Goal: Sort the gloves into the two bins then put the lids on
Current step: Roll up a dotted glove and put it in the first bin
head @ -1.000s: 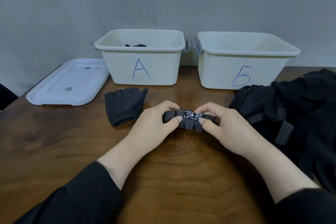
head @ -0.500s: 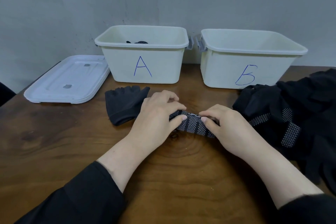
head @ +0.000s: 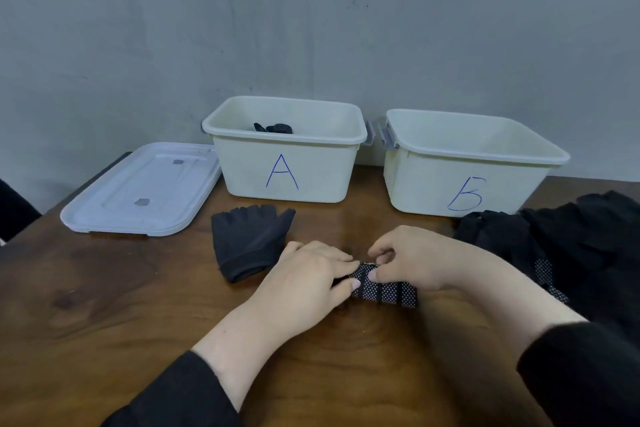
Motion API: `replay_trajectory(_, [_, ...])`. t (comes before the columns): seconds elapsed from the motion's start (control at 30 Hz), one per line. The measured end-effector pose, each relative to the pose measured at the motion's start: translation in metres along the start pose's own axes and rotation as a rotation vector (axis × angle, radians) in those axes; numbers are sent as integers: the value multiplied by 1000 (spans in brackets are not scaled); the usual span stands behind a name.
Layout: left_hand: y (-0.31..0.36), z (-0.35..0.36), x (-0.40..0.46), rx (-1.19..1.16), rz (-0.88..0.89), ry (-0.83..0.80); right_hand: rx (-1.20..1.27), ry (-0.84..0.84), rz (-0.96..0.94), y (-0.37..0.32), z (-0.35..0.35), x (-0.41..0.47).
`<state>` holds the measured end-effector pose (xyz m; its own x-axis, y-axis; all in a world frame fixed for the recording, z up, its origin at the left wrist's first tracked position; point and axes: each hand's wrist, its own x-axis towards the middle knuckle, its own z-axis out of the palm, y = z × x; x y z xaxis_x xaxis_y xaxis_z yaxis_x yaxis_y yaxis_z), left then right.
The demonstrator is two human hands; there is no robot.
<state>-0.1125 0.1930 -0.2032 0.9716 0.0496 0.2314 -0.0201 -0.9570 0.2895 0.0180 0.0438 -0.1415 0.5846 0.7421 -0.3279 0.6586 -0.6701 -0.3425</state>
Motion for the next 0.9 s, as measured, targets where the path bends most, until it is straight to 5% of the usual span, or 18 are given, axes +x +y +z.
replay_trajectory(0.27, [-7, -4, -2, -67, 37, 36, -247, -220, 40, -26, -11, 19])
replay_trajectory(0.43, [-8, -8, -2, -62, 60, 122, -174, -237, 39, -27, -15, 23])
replay_trajectory(0.57, [-20, -26, -4, -97, 44, 321, 1, -197, 14, -17, -22, 17])
replay_trajectory(0.73, [-71, -57, 8, -26, 60, 703, 501, -68, -54, -11, -61, 8])
replay_trajectory(0.9, [-125, -97, 29, 35, -108, 775, 801, 116, -121, -38, -127, 18])
